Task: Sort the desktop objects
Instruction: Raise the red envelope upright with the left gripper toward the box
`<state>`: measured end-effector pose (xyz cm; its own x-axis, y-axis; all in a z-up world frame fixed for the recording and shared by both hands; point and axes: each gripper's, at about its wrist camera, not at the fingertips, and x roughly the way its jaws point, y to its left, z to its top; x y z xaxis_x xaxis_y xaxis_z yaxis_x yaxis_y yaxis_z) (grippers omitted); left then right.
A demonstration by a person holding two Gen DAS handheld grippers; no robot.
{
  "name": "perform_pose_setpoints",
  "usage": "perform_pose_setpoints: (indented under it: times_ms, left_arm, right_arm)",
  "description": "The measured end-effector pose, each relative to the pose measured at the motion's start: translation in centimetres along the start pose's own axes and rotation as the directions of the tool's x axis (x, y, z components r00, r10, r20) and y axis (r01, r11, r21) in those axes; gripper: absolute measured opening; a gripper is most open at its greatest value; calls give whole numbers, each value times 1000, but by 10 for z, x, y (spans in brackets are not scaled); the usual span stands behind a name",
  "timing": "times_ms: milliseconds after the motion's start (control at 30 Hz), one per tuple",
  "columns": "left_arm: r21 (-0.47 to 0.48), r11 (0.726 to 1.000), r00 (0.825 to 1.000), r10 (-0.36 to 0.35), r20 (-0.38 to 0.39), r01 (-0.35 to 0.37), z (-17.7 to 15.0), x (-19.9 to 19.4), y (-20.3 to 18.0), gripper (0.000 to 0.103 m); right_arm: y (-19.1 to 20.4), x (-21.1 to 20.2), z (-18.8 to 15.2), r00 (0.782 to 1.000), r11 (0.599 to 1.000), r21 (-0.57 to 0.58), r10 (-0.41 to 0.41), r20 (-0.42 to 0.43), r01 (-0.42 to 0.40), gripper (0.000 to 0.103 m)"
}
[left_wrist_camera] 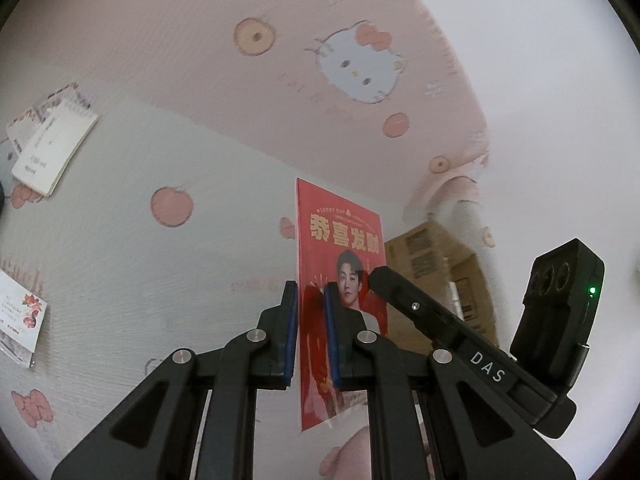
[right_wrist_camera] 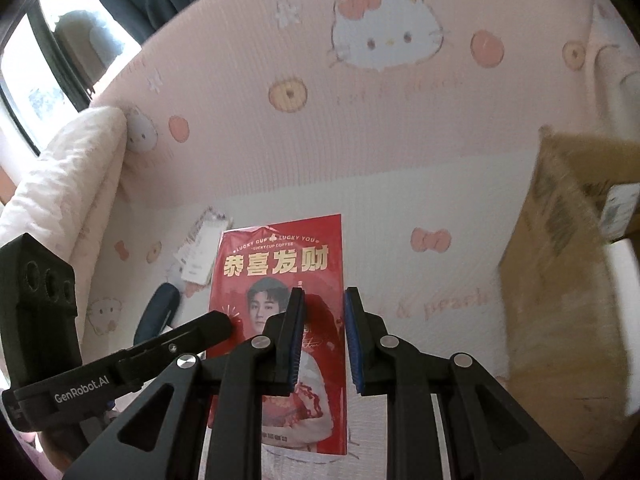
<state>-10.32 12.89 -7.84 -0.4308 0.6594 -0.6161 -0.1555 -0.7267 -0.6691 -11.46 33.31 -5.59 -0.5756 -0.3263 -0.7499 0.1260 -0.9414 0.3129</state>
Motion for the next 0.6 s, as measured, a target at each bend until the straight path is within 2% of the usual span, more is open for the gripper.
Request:
perform_pose_setpoints:
  times_ms: [333, 600]
  left_arm:
    - [60, 997, 997, -47, 58, 43, -3, -31, -40, 13]
    - [86, 994, 997, -72, 18, 70, -4, -7, -72, 13]
  right_arm:
    - [9, -55, 11, 994, 999, -49, 5, 111, 0, 17]
    - [-20, -78, 13, 989, 1000, -9, -17, 144, 18, 17]
